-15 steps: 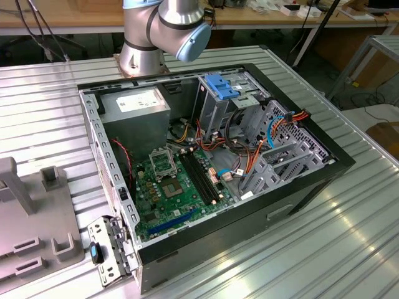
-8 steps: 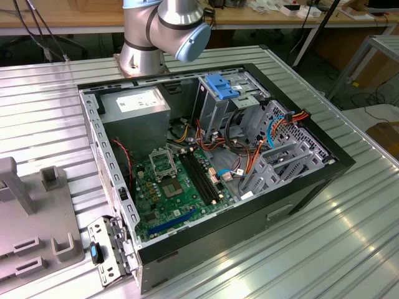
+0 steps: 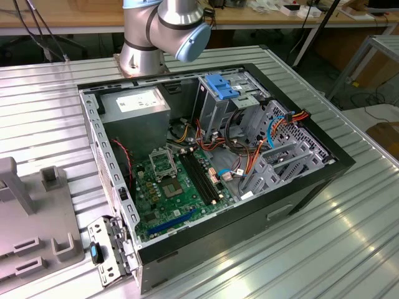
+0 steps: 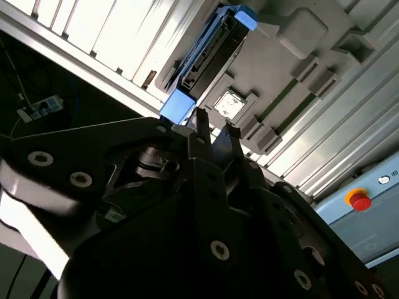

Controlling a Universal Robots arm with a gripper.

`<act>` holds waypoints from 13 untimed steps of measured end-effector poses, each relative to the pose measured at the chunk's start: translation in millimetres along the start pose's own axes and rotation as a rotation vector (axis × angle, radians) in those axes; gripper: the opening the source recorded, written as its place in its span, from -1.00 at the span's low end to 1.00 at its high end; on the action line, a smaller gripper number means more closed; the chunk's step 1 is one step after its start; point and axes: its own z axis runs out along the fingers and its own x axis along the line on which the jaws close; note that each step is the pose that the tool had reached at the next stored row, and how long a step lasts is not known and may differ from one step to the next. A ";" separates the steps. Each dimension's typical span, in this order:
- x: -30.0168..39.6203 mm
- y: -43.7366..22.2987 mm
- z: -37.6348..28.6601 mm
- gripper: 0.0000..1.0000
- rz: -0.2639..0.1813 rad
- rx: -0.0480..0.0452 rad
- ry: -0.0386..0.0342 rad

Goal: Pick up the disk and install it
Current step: 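Pick up the disk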

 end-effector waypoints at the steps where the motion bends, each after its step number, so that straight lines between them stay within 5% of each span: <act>1: 0.0 0.0 0.0 -0.29 0.000 0.0000 0.0001; 4: 0.0 0.0 0.0 0.08 0.000 0.0001 0.0000; 13: -2.1 8.3 9.4 0.08 0.052 -0.0009 0.0006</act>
